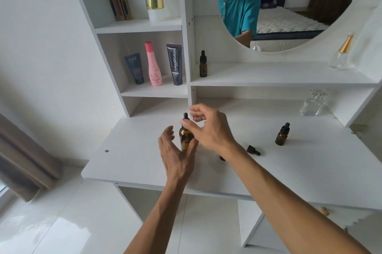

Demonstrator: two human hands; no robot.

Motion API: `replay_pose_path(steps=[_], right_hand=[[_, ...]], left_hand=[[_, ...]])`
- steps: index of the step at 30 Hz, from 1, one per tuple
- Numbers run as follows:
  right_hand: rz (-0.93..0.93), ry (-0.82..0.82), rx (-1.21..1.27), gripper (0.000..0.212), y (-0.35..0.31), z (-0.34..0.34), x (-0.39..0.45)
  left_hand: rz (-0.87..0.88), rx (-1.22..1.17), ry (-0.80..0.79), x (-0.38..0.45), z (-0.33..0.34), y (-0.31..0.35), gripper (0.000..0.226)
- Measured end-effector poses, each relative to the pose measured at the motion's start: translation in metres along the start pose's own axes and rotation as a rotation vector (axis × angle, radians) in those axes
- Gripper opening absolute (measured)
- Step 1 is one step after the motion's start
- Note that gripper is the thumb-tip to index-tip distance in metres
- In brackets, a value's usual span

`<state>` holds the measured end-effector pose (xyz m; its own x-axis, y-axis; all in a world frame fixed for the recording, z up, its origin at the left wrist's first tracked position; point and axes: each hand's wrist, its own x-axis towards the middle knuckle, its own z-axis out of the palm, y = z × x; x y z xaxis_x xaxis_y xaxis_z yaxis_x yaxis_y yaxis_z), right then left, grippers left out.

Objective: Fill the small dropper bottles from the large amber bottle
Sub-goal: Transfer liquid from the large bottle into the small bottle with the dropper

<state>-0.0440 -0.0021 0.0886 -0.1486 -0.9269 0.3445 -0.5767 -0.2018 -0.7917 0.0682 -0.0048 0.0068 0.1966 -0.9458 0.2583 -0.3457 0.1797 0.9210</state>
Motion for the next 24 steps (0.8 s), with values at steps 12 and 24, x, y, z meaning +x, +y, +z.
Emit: replay_pose_path(steps=[12,24], right_hand=[[0.023,0.024,0.052,0.011,-0.006,0.009,0.013],[-0.084,0.056,0.262,0.011,-0.024,-0.012,0.029]], left_hand=[[0.055,-0.075,-0.117,0.004,0.007,-0.008,0.045],[0.084,-0.075,-0.116,0.005,0.009,-0.012,0.041]])
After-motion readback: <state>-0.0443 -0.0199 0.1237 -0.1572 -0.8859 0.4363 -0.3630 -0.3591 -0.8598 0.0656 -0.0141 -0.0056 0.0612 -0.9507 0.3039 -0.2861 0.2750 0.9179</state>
